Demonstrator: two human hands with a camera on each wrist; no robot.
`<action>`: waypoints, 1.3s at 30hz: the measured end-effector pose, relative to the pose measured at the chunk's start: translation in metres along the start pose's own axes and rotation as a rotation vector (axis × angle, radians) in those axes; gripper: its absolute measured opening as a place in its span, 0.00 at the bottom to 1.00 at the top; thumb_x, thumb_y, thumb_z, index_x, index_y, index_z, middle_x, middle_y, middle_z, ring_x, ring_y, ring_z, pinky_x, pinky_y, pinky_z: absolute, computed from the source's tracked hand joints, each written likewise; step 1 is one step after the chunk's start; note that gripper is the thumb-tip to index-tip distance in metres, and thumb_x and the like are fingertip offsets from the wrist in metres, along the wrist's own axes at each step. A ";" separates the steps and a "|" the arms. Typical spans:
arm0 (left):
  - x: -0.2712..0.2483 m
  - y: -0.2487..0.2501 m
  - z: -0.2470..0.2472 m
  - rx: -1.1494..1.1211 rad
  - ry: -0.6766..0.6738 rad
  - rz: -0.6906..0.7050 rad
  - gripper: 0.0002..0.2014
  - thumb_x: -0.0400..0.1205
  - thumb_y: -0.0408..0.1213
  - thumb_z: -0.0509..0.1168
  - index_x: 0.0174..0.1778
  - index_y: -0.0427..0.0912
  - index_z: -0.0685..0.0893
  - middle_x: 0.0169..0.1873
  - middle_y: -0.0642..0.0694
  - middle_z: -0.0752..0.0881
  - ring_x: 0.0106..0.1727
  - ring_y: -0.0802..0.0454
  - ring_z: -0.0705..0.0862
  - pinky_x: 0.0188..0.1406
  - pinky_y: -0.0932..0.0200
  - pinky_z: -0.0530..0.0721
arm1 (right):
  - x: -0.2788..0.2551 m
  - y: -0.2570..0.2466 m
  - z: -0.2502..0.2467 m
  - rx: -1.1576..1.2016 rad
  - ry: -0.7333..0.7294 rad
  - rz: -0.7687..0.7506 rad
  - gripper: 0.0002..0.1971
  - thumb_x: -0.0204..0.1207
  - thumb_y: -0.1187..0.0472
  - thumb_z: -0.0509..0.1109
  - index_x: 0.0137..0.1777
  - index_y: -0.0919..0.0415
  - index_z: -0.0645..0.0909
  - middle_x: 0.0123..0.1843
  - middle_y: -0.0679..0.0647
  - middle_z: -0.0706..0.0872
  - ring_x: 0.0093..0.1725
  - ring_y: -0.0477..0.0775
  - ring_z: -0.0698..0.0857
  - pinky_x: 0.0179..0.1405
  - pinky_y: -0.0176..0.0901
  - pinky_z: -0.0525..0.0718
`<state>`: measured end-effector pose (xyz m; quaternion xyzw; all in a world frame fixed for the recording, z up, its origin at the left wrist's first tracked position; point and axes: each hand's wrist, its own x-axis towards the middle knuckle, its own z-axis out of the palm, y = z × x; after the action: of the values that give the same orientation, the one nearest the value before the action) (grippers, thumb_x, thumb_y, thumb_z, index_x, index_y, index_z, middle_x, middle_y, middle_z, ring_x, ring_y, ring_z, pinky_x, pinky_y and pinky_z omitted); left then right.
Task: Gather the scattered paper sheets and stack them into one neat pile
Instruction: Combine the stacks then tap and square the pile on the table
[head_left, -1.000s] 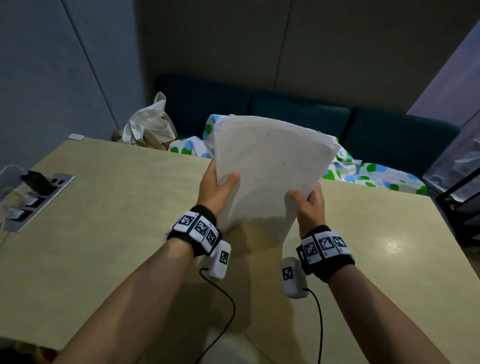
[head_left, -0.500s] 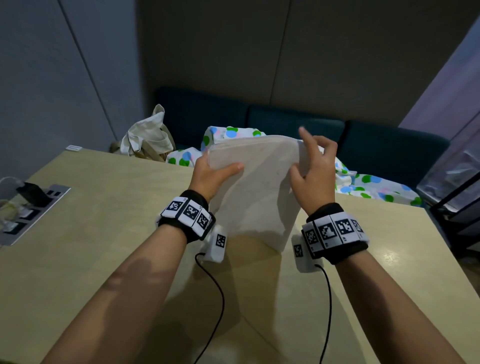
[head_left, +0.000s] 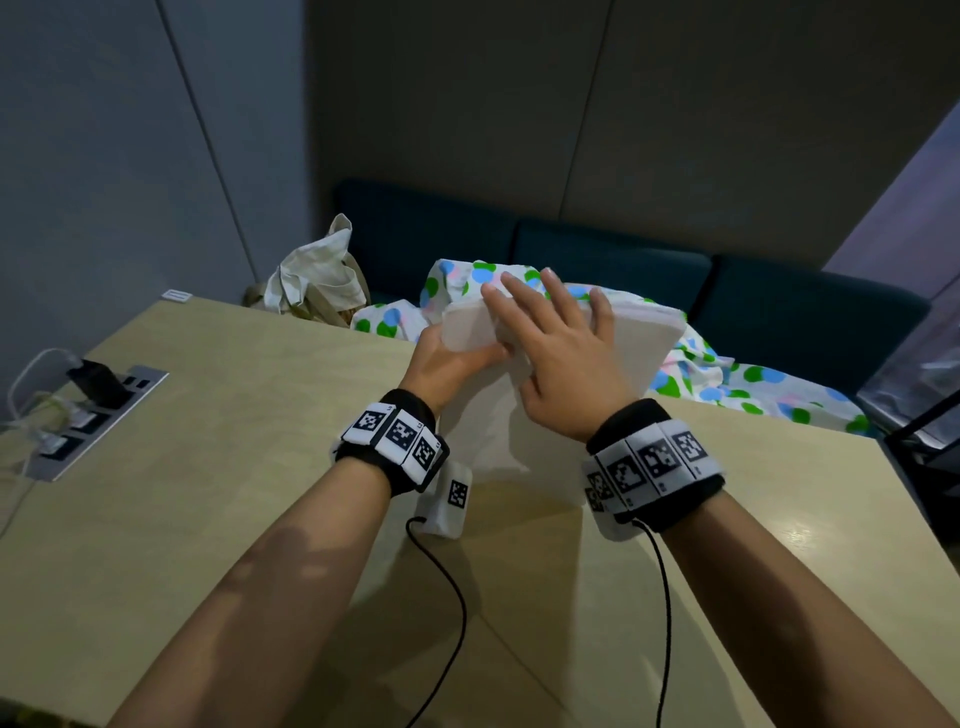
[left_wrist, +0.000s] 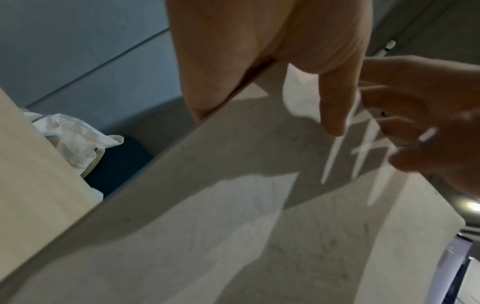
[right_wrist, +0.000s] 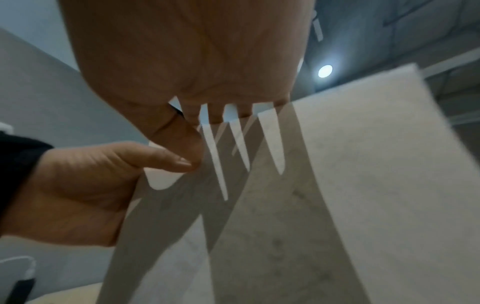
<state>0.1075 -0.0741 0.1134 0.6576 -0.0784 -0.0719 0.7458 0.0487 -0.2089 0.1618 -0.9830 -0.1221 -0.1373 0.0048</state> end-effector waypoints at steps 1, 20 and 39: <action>0.000 0.001 -0.001 0.021 0.003 0.001 0.13 0.72 0.27 0.74 0.44 0.50 0.85 0.42 0.46 0.88 0.45 0.50 0.86 0.52 0.50 0.85 | 0.003 -0.001 0.000 0.025 -0.033 -0.010 0.42 0.70 0.65 0.60 0.83 0.42 0.48 0.85 0.45 0.53 0.85 0.59 0.47 0.79 0.72 0.41; 0.002 -0.004 -0.001 -0.035 0.034 0.004 0.14 0.72 0.28 0.75 0.50 0.46 0.85 0.45 0.48 0.89 0.45 0.56 0.88 0.45 0.63 0.87 | -0.005 0.046 -0.007 -0.045 0.094 0.383 0.32 0.67 0.62 0.64 0.74 0.54 0.65 0.65 0.56 0.77 0.66 0.62 0.75 0.71 0.66 0.62; -0.006 -0.008 0.012 0.040 0.102 0.021 0.23 0.72 0.32 0.75 0.63 0.34 0.82 0.53 0.39 0.88 0.54 0.45 0.87 0.54 0.52 0.87 | -0.062 0.063 0.075 1.306 0.460 0.696 0.08 0.73 0.68 0.66 0.50 0.59 0.81 0.44 0.54 0.86 0.41 0.46 0.85 0.37 0.35 0.85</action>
<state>0.0988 -0.0853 0.1066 0.6742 -0.0489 -0.0289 0.7364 0.0263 -0.2821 0.0742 -0.7092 0.1418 -0.2289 0.6516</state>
